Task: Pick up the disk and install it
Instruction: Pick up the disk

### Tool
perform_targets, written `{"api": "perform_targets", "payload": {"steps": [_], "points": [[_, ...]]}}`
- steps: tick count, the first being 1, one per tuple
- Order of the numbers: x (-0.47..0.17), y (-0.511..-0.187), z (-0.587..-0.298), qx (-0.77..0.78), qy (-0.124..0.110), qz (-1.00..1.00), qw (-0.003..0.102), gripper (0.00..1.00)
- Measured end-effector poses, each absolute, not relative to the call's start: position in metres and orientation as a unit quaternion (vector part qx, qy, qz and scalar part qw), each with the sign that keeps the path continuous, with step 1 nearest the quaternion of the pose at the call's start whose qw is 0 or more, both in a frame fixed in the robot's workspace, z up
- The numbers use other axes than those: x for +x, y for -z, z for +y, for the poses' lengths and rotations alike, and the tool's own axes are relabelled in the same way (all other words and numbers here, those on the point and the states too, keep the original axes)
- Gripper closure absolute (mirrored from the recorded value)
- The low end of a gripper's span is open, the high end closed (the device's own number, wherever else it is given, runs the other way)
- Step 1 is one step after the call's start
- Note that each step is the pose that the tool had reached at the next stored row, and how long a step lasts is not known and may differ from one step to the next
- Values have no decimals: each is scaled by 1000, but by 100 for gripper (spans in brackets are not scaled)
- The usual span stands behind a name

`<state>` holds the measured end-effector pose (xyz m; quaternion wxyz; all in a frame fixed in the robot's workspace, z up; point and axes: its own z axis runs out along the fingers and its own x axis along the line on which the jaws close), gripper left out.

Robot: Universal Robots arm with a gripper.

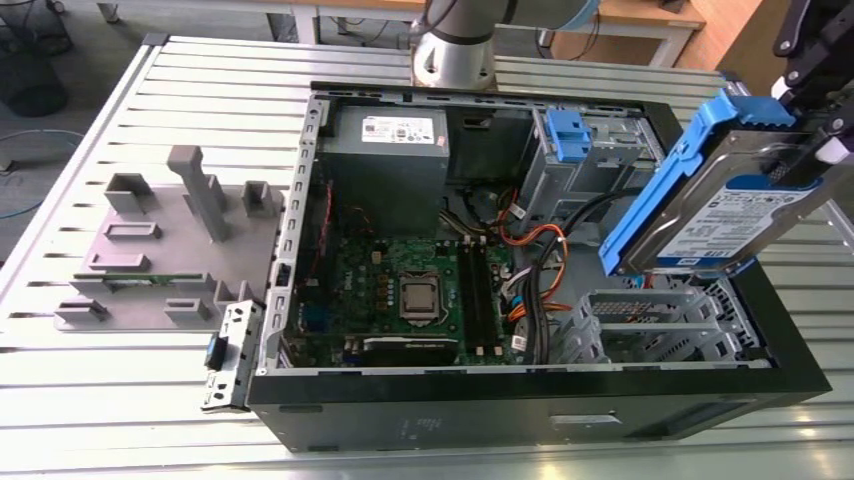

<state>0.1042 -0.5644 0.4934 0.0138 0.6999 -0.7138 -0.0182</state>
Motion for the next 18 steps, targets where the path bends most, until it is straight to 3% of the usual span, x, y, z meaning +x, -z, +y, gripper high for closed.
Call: {"api": "perform_targets", "payload": {"steps": [18], "points": [[106,-468,-581,699,18,-715,14,65]]}}
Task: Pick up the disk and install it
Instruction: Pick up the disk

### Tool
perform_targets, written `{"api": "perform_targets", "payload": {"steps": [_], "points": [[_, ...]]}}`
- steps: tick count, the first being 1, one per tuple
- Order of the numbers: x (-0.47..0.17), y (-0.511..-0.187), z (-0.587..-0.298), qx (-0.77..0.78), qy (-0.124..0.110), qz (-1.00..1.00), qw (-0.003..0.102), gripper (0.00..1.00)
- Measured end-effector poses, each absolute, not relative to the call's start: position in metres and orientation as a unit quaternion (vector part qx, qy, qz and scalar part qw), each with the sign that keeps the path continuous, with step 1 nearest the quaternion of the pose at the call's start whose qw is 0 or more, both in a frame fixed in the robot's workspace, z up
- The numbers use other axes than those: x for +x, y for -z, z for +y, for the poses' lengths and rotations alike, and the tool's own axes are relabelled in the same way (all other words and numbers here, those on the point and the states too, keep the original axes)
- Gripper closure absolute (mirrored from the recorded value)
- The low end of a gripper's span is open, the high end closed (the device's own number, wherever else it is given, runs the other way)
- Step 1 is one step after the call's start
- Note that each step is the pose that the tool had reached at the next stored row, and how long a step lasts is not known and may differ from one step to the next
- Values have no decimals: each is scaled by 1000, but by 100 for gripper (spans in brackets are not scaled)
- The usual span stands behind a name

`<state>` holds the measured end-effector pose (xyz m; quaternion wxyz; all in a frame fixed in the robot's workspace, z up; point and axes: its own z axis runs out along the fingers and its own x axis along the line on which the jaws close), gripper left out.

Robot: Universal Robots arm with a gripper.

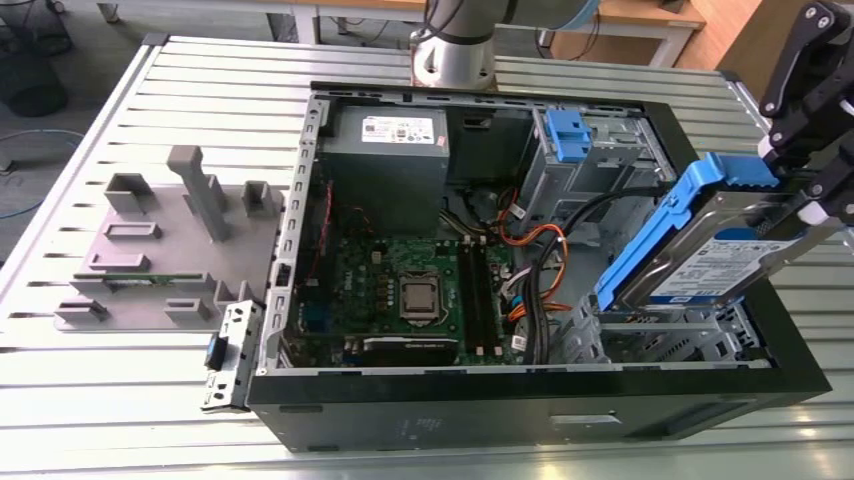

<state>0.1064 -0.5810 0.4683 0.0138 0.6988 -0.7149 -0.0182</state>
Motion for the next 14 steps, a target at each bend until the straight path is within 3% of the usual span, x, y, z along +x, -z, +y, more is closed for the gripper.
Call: {"api": "perform_targets", "payload": {"steps": [14], "points": [[112,-455,-582,685,19,-729,13,65]]}}
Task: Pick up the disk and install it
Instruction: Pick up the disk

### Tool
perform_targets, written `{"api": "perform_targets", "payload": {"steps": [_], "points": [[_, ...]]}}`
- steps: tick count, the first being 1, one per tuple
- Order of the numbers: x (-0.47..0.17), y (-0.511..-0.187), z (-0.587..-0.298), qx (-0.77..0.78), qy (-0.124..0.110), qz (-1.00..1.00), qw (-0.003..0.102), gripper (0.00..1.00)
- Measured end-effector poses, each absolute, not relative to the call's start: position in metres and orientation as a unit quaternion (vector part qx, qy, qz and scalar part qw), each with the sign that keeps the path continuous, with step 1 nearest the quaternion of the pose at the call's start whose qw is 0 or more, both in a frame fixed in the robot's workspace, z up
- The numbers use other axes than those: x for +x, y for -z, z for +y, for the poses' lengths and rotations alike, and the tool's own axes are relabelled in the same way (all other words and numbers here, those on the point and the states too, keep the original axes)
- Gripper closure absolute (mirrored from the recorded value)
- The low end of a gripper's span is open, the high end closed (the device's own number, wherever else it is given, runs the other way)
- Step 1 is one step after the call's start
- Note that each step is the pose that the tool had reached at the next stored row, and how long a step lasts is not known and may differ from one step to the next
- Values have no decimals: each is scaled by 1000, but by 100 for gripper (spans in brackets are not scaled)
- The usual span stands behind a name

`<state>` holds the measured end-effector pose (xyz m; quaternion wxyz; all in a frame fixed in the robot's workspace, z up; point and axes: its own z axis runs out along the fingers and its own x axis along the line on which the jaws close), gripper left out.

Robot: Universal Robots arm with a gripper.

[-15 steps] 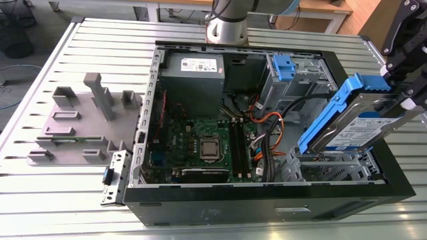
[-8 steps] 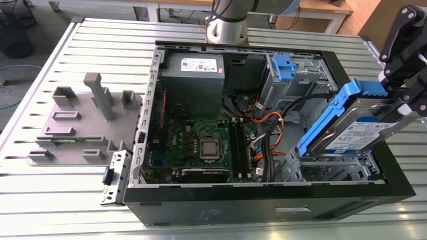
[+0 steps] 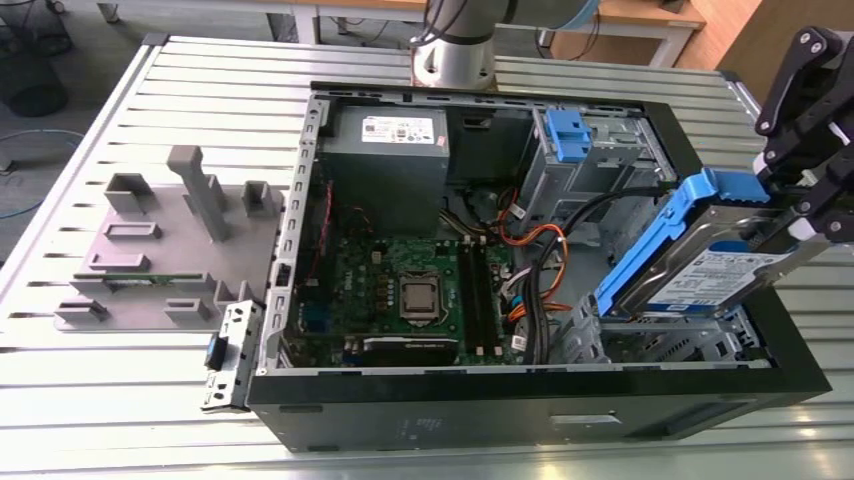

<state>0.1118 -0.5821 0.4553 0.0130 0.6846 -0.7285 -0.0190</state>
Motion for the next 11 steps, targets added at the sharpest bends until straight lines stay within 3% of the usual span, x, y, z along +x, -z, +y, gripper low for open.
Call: {"api": "perform_targets", "payload": {"steps": [11], "points": [[116,-450,-581,679,19,-734,13,65]]}}
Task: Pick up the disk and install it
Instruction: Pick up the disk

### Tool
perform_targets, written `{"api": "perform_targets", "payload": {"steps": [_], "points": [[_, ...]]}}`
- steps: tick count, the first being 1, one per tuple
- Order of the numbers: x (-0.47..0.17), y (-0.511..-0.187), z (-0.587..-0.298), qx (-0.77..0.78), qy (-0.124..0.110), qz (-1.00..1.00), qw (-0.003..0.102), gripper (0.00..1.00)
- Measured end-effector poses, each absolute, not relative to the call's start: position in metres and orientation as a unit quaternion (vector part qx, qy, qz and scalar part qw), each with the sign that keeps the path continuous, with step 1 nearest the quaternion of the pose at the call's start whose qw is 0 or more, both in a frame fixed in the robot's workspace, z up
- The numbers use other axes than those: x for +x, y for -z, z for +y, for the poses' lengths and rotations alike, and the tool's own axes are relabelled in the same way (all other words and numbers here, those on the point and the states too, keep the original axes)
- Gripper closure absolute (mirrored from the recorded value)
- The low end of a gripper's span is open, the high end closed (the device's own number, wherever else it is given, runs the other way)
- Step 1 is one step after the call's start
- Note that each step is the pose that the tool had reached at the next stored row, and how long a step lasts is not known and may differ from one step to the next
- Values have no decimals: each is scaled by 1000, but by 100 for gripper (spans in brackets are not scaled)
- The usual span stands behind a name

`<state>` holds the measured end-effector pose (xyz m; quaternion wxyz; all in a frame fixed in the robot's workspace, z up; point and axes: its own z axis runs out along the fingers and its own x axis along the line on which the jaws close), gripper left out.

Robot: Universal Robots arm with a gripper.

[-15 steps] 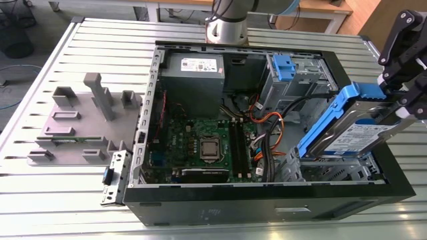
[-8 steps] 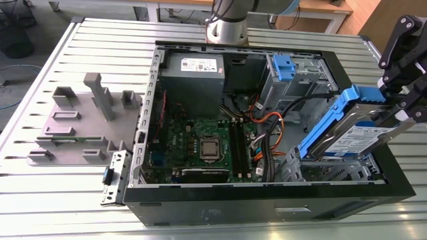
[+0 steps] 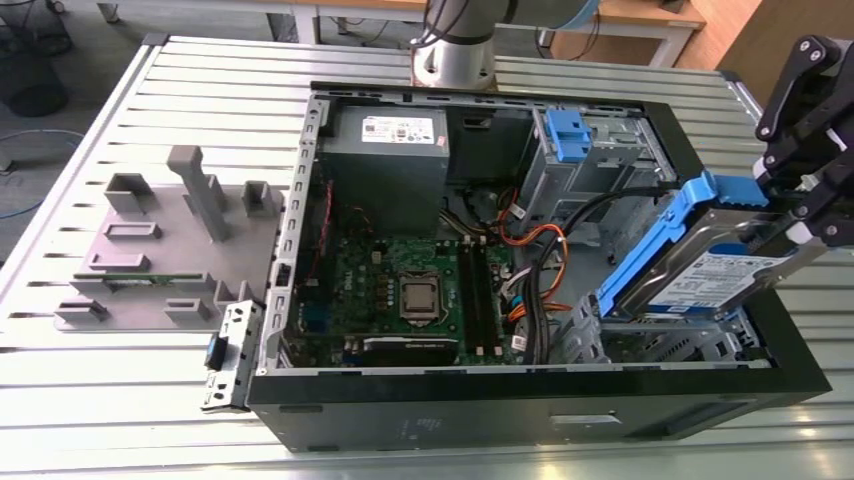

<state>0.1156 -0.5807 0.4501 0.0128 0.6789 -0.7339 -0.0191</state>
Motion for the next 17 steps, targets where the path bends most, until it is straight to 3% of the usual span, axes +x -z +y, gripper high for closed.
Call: {"api": "perform_targets", "payload": {"steps": [17], "points": [[116,-444,-574,679,19,-734,13,65]]}}
